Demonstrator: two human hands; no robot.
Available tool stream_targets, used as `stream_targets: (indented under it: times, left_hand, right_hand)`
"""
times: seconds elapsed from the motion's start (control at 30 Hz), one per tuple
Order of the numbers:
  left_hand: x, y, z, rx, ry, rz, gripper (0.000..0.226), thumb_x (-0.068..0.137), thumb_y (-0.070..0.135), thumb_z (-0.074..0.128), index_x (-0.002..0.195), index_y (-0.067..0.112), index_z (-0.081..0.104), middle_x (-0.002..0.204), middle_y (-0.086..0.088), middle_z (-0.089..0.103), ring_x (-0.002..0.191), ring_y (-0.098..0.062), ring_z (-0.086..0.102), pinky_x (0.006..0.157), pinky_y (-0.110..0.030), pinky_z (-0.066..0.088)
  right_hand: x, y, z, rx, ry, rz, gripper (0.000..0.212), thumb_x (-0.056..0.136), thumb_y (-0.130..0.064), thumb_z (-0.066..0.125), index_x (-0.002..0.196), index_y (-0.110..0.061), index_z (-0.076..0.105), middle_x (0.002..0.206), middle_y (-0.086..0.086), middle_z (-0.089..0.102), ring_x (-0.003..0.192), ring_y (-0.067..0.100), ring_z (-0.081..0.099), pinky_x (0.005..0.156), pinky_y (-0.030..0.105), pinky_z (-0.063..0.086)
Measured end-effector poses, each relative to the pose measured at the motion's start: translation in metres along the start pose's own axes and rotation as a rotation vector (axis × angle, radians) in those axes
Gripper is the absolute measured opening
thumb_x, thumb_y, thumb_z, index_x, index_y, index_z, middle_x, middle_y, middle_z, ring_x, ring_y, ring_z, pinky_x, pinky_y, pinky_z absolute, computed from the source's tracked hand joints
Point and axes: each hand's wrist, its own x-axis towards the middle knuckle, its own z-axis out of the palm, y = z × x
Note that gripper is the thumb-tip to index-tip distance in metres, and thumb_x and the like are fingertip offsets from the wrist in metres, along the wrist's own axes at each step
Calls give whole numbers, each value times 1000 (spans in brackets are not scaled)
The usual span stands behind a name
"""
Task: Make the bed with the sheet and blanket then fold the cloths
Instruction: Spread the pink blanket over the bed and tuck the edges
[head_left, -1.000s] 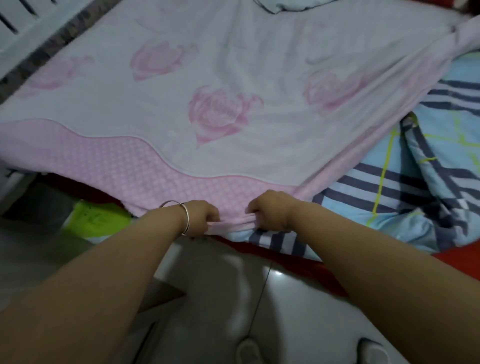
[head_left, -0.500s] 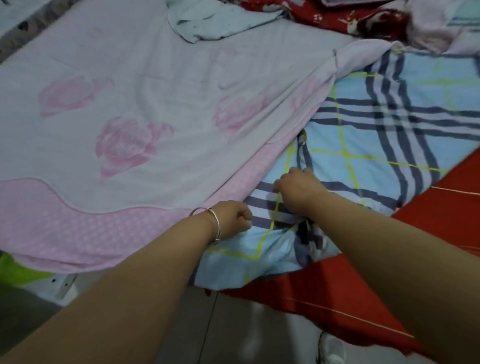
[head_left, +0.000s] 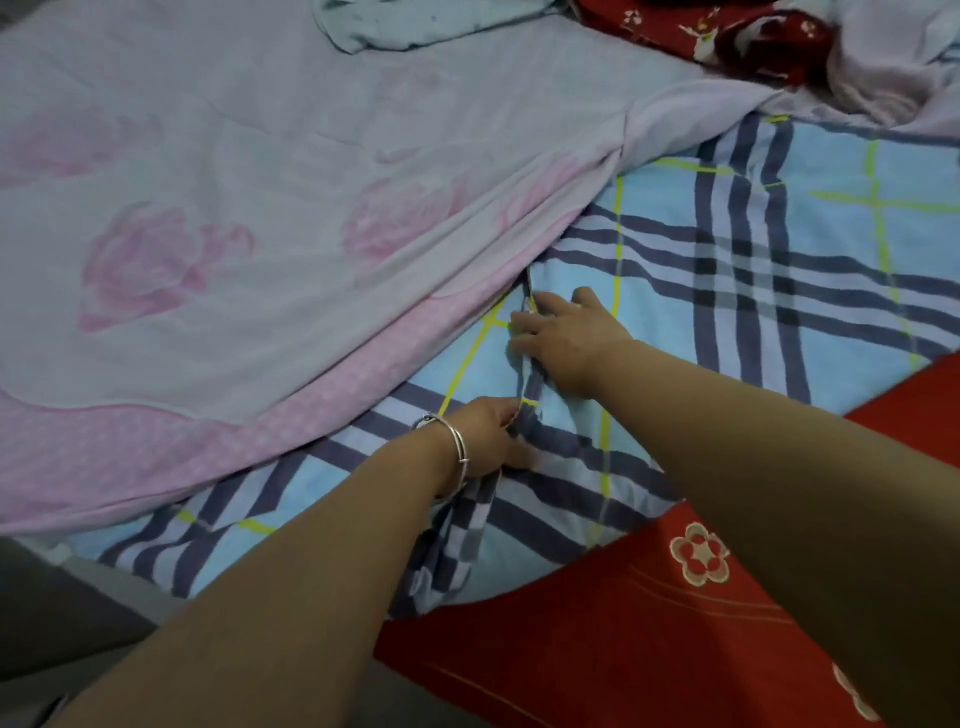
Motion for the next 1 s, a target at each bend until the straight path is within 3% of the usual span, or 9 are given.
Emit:
stream_targets:
  times: [0.13, 0.3, 0.47, 0.53, 0.63, 0.77, 0.83, 0.9, 1.0]
  left_hand:
    - [-10, -6, 23, 181, -188, -30, 39, 76, -6, 68, 115, -2, 62, 117, -19, 66, 108, -33, 62, 95, -43, 52]
    - [-20, -6, 58, 444, -343, -44, 52, 80, 3, 69, 128, -2, 52, 132, -17, 56, 123, -33, 52, 104, -43, 43]
    - [-35, 1, 65, -156, -362, -33, 46, 84, -2, 63, 127, 8, 52, 129, -14, 58, 104, -27, 60, 91, -38, 53]
    - [-33, 6, 77, -333, -265, -21, 52, 87, 1, 60, 135, 5, 43, 119, -9, 60, 88, -16, 60, 75, -27, 54]
    - [-27, 14, 98, -370, -234, 34, 72, 78, -3, 66, 138, -14, 26, 57, 13, 59, 49, 1, 52, 50, -13, 44]
    - [-31, 25, 132, -151, -353, 36, 38, 84, -1, 64, 121, 2, 55, 34, 15, 51, 39, 4, 49, 53, -16, 42]
    - [-34, 28, 149, 15, -362, 103, 37, 86, 7, 65, 121, -1, 57, 61, 14, 71, 62, 3, 65, 65, -23, 51]
    - [-33, 26, 162, 187, -328, 144, 46, 84, 14, 68, 128, 6, 54, 117, -7, 68, 110, -19, 63, 93, -39, 51]
    - [-28, 27, 177, 295, -321, 130, 55, 81, 20, 70, 132, 12, 50, 134, -11, 56, 123, -28, 52, 103, -42, 45]
  right_hand:
    - [-1, 12, 4, -223, -8, -15, 42, 100, -24, 33, 142, -22, 42, 153, -1, 31, 149, 28, 2, 117, 56, 3]
    - [-29, 11, 16, -263, -79, -29, 34, 100, -18, 35, 122, -17, 61, 129, 2, 60, 131, 24, 40, 118, 45, 13]
    - [-68, 13, 17, -74, -233, 144, 40, 100, -34, 38, 134, -16, 50, 138, 5, 51, 127, 26, 48, 102, 38, 38]
    - [-85, 9, 26, -3, -314, 175, 45, 96, -34, 44, 137, -16, 47, 141, 6, 49, 128, 28, 48, 101, 39, 41]
    - [-110, 0, 45, 91, -532, 186, 51, 93, -33, 49, 140, -16, 44, 146, 7, 44, 132, 29, 45, 105, 42, 40]
    - [-139, 1, 54, 207, -676, 217, 40, 92, -28, 50, 128, -13, 55, 133, 12, 53, 113, 31, 55, 96, 40, 46]
    - [-143, 9, 51, 360, -562, 247, 26, 88, -19, 52, 108, -8, 65, 116, 19, 61, 97, 30, 58, 86, 36, 49]
    - [-141, 17, 46, 543, -303, 346, 29, 89, -17, 50, 109, -1, 63, 119, 22, 61, 107, 34, 59, 82, 32, 47]
    - [-137, 32, 52, 571, 108, 507, 27, 92, -9, 44, 117, -2, 52, 122, 19, 54, 113, 36, 54, 74, 35, 38]
